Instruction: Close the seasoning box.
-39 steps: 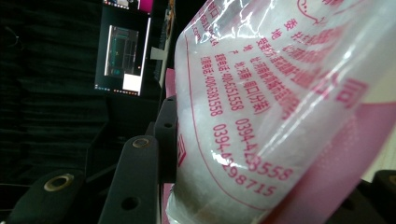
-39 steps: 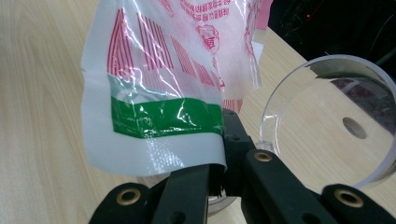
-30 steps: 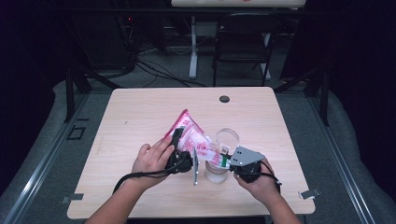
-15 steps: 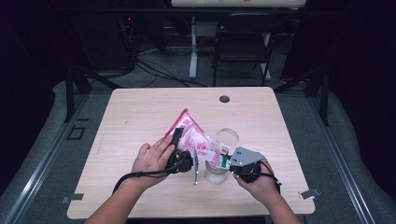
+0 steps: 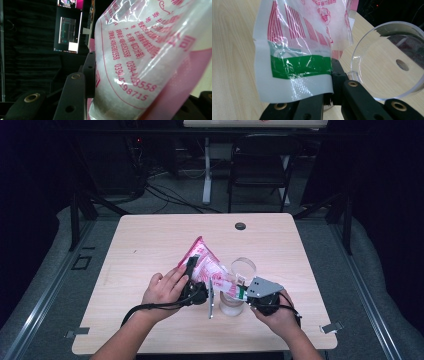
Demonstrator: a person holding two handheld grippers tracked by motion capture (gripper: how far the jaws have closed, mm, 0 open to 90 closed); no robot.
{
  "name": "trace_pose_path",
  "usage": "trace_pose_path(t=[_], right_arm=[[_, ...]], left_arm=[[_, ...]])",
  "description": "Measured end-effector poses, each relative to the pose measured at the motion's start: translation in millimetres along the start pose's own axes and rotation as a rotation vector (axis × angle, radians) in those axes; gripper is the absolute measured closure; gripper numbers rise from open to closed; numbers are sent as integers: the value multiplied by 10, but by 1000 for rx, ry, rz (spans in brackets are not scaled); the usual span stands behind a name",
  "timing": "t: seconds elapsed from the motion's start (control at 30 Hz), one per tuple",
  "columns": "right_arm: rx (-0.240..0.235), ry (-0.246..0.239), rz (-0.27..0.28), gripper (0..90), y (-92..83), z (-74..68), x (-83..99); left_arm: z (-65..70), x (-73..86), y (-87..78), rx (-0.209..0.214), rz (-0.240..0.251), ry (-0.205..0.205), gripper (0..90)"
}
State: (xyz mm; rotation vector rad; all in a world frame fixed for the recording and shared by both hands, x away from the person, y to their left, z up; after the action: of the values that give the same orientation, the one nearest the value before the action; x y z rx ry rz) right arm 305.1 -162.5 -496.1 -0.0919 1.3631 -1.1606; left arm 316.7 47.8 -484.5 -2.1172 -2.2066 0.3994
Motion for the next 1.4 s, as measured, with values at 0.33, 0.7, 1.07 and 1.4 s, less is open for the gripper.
trace_pose_path(t=[0.33,0.7,1.07,1.4], right_arm=[[-8,9,-8,897,38,7,33],[-16,7,-30,897,78,-4,58],[-25,4,-36,897,103,-11,70],[-26,0,-42,897,120,-22,70]], left_arm=[[30,-7,0,1,4,12,630],[78,7,5,11,2,12,631],[68,0,5,4,0,17,632],[57,0,-2,-3,5,20,633]])
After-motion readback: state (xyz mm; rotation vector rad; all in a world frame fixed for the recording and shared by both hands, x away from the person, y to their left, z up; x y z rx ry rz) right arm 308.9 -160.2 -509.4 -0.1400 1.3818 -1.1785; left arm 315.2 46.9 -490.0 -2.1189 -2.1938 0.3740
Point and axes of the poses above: each handheld gripper's, and its own axes: y roughly forward along the jaws, x roughly out of its underside, z roughly to its right, the point moved 2 cm from there along y, roughly forward along the jaws, and after that the axes turned 9 degrees about -z, right-handed, at the moved point
